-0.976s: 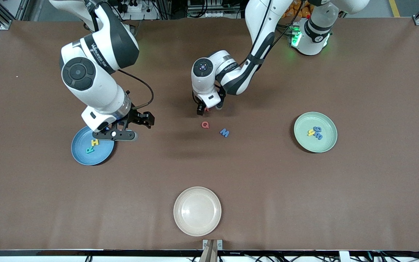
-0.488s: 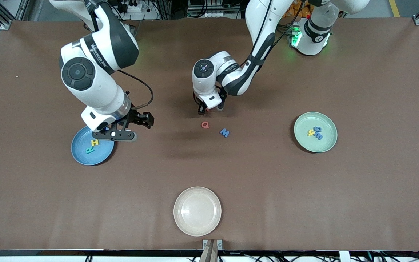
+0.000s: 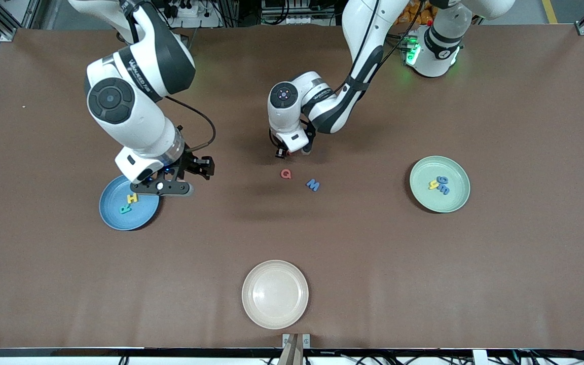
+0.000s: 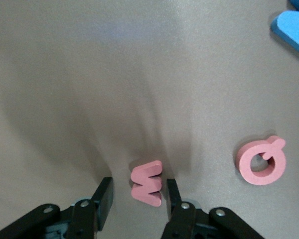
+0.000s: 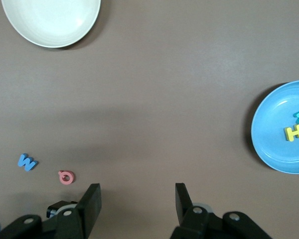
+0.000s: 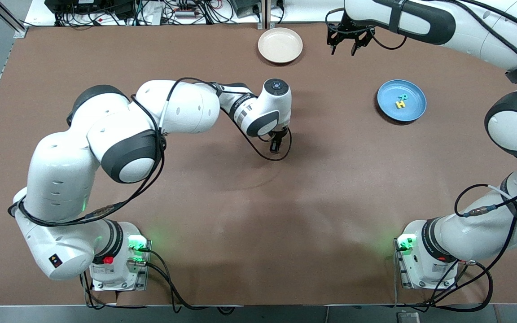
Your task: Sort uppercase to blue plate, lowercase to green plate
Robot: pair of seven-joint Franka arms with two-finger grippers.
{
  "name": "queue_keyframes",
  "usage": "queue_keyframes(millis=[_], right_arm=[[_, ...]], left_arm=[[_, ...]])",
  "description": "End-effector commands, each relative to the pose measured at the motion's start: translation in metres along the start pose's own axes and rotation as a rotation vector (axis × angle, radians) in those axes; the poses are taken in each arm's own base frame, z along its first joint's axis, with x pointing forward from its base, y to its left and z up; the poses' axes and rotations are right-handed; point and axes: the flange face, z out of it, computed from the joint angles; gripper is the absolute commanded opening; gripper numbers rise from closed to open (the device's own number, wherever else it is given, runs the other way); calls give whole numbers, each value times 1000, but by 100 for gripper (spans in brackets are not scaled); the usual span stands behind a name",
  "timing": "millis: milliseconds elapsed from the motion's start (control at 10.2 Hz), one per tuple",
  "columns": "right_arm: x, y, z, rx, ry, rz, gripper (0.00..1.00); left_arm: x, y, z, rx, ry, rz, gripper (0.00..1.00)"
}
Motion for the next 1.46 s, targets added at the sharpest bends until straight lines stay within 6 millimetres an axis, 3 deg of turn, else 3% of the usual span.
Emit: queue_keyframes(millis=[0,293,781,1074,1366], right_arm=[[-3,-18,-1,19,15,-13,68],[-6,-25,3,17,11,-25,69],[-6,-24,3,17,9,-23,69],[-5,-23,2,18,10,-22,69],[-5,-22,2,18,10,-20,69]], left_arm=[[1,-3,9,-4,25,24,50],[3,-3,14,-8,41,41,46],[5,-4,20,-12,61,69,16],[4,-5,20,-13,63,78,4],[3,-4,14,-17,64,105,0]])
